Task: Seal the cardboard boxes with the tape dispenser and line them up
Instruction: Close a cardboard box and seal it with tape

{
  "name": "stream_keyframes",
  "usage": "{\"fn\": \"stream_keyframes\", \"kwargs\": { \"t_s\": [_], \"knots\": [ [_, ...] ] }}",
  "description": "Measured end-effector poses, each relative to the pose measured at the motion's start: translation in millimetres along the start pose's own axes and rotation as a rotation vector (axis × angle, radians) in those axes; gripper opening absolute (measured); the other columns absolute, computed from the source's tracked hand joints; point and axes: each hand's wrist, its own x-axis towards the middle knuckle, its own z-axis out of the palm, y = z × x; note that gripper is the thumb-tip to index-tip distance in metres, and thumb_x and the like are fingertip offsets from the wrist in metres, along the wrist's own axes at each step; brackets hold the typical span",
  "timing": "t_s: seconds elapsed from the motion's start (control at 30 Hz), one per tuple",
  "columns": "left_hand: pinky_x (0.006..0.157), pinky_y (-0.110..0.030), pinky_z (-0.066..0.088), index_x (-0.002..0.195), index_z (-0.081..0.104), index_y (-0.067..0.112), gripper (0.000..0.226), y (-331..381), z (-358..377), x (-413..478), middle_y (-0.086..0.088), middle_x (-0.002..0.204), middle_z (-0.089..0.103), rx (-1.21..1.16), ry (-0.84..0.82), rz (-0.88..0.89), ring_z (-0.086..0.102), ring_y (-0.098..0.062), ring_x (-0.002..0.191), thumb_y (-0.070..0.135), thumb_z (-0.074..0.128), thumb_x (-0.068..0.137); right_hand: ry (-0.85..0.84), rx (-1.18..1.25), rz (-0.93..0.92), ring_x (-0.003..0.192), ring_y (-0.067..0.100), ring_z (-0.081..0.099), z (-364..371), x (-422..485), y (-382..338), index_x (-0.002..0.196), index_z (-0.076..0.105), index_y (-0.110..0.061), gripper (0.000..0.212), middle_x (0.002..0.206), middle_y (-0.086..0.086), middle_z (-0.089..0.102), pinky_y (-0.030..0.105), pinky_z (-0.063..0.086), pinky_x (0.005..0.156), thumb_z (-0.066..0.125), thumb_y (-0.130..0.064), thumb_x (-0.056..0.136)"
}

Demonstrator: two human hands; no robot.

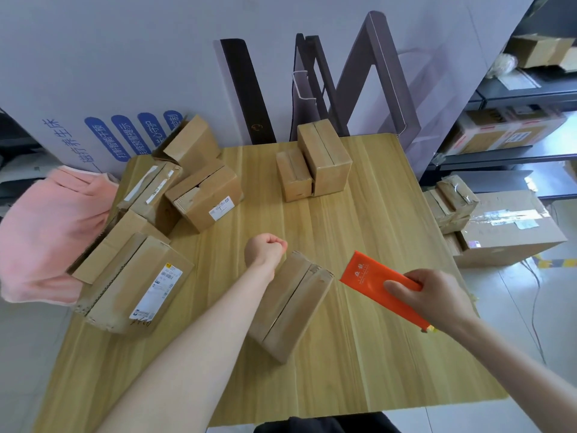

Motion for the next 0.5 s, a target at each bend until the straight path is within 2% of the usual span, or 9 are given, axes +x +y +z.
{"fn": "stream_keyframes", "kwargs": {
  "t_s": [0.1, 0.2, 0.3, 0.4, 0.5],
  "knots": [
    [0.052, -0.02, 0.037, 0.074, 0.066, 0.013, 0.019, -8.9, 6.9, 5.6, 0.006, 0.074, 0.064, 0.047, 0.022, 0.007, 0.053, -0.008, 0.069, -0.002, 0.056, 0.08, -0.042, -0.012, 0.039, 0.042, 0.013, 0.063, 11.3, 10.3, 6.9, 0.073, 0.069, -0.026, 0.025, 0.061, -0.004, 0.067, 0.029, 0.053, 0.044, 0.066, -0.05, 0.082],
    [0.054, -0.019, 0.038, 0.079, 0.068, 0.01, 0.012, -14.4, 13.1, 10.7, 0.004, 0.076, 0.065, 0.077, 0.043, 0.016, 0.053, -0.008, 0.068, 0.001, 0.061, 0.082, -0.065, -0.042, 0.073, 0.05, 0.011, 0.064, 20.6, 17.3, 12.4, 0.071, 0.066, -0.027, 0.027, 0.063, -0.008, 0.065, 0.024, 0.046, 0.044, 0.063, -0.052, 0.081],
    [0.052, -0.02, 0.036, 0.076, 0.066, 0.011, 0.011, -21.4, 19.0, 14.0, 0.004, 0.073, 0.063, 0.085, 0.053, 0.008, 0.053, -0.01, 0.067, 0.003, 0.064, 0.083, -0.076, -0.076, 0.101, 0.057, 0.008, 0.062, 28.6, 22.9, 16.2, 0.069, 0.063, -0.027, 0.03, 0.064, -0.009, 0.064, 0.022, 0.039, 0.047, 0.062, -0.054, 0.081],
    [0.052, -0.019, 0.036, 0.071, 0.064, 0.014, 0.015, -27.0, 22.1, 15.5, 0.006, 0.071, 0.061, 0.066, 0.066, -0.016, 0.052, -0.008, 0.065, 0.004, 0.065, 0.083, -0.084, -0.085, 0.114, 0.06, 0.01, 0.063, 35.9, 28.8, 17.9, 0.068, 0.063, -0.025, 0.033, 0.065, -0.008, 0.064, 0.023, 0.042, 0.049, 0.062, -0.056, 0.081],
    [0.053, -0.017, 0.037, 0.075, 0.067, 0.011, 0.009, -30.6, 23.0, 15.9, 0.005, 0.072, 0.063, 0.024, 0.094, -0.035, 0.053, -0.009, 0.066, 0.007, 0.067, 0.083, -0.087, -0.13, 0.115, 0.064, 0.012, 0.063, 42.8, 33.9, 11.8, 0.074, 0.064, -0.025, 0.034, 0.068, -0.008, 0.063, 0.023, 0.044, 0.051, 0.06, -0.059, 0.081]
  ]
}}
